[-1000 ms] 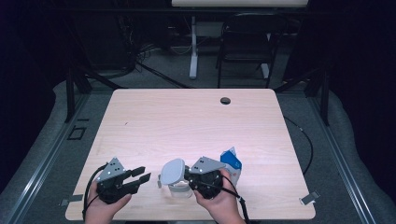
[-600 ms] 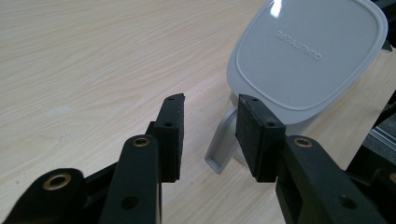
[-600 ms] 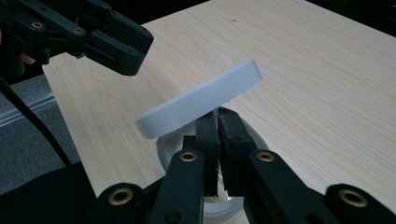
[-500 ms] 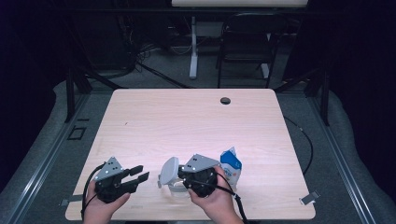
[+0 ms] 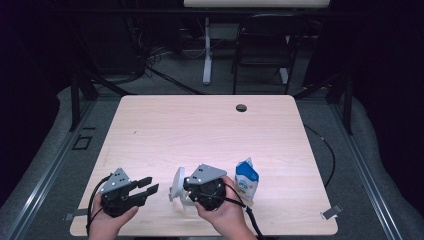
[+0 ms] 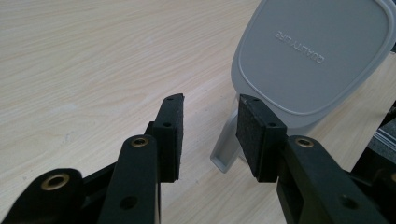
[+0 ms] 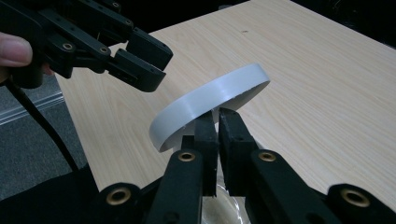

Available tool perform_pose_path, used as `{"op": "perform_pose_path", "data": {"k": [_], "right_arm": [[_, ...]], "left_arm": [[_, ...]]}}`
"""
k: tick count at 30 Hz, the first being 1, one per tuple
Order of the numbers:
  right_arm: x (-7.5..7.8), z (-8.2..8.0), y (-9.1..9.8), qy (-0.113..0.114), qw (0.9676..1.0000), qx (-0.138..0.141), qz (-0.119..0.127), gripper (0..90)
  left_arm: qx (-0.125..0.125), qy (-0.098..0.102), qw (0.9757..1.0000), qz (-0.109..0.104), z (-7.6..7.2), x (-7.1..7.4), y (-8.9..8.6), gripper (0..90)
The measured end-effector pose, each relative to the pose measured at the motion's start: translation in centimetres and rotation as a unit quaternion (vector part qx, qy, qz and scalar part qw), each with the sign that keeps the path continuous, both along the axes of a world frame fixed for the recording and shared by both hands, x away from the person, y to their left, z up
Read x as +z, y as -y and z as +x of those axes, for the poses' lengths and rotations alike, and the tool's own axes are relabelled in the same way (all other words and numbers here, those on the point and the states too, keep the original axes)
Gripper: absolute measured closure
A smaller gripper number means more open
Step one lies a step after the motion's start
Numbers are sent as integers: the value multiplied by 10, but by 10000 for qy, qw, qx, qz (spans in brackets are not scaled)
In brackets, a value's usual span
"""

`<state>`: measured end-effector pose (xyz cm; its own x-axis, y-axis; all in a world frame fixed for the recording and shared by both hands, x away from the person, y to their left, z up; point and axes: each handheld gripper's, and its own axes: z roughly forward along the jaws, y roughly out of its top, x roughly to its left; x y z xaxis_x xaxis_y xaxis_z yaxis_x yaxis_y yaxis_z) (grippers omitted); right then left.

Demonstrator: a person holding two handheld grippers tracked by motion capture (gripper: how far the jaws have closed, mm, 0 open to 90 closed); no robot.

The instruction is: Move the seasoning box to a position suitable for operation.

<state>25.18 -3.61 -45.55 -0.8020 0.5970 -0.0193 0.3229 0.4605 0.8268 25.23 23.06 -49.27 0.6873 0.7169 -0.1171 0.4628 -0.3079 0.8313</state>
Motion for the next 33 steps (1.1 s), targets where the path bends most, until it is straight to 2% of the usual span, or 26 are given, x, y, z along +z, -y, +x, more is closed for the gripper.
{"op": "perform_pose_path", "data": {"k": [17, 24, 25, 28, 33], "right_arm": [[4, -4, -9, 164, 9998, 90, -31, 808], [4, -6, -2, 220, 9997, -31, -86, 722], [3, -7, 2, 281, 9995, -148, -19, 676], [3, -9, 9, 342, 9990, -275, 3, 649], [0, -12, 18, 320, 9991, -289, 7, 624]], "left_arm": [[67, -49, 9999, -95, 2, -1, -4, 619], [90, -44, 9999, -113, 3, -1, -6, 611], [114, -31, 9999, -111, 3, 0, -7, 609], [130, -37, 9998, -145, 3, 0, -8, 605], [138, -40, 9998, -149, 3, 0, -8, 605]]}}
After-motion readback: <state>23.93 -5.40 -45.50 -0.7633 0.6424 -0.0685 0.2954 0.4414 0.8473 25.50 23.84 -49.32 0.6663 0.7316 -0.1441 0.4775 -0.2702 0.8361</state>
